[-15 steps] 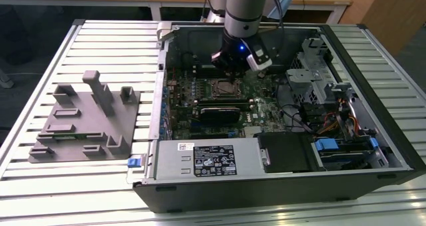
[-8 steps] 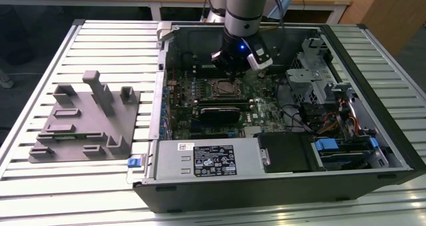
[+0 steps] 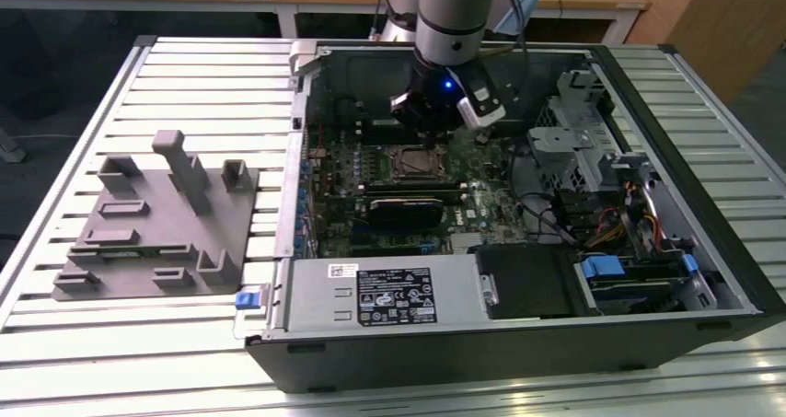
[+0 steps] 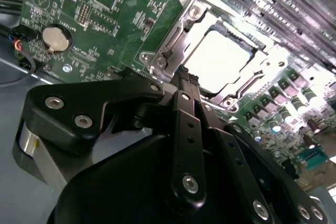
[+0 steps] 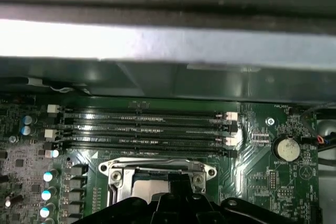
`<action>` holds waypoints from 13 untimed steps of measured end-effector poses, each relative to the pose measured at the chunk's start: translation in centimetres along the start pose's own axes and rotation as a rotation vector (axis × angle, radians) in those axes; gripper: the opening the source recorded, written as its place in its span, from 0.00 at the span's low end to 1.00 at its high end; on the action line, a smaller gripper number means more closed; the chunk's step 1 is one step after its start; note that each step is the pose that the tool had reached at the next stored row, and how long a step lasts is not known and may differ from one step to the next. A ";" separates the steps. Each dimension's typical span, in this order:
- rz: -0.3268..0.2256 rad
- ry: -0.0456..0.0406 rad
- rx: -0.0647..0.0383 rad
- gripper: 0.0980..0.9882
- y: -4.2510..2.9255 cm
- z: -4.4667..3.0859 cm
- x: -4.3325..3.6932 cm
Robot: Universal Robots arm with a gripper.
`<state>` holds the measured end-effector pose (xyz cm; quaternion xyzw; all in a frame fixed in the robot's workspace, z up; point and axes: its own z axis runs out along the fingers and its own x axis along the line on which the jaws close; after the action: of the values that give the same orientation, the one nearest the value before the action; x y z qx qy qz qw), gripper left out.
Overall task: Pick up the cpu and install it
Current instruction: 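Install the second cpu locking lever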
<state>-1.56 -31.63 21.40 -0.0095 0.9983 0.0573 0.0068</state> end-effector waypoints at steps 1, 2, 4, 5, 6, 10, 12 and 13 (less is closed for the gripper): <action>0.000 0.0000 0.000 0.01 -0.12 -0.01 0.00; 0.000 -0.0001 0.000 0.01 -0.24 -0.02 0.01; 0.000 -0.0001 0.000 0.01 -0.41 -0.04 0.01; 0.000 0.0000 0.000 0.01 -0.51 -0.06 0.01; 0.000 -0.0001 0.000 0.01 -0.59 -0.07 0.01; 0.000 -0.0001 0.000 0.01 -0.84 -0.10 0.02; 0.000 0.0000 0.000 0.01 -0.86 -0.11 0.02; 0.000 0.0001 0.000 0.01 -0.86 -0.19 0.02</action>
<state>-1.57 -32.50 21.49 -0.0094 0.9983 0.0572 0.0067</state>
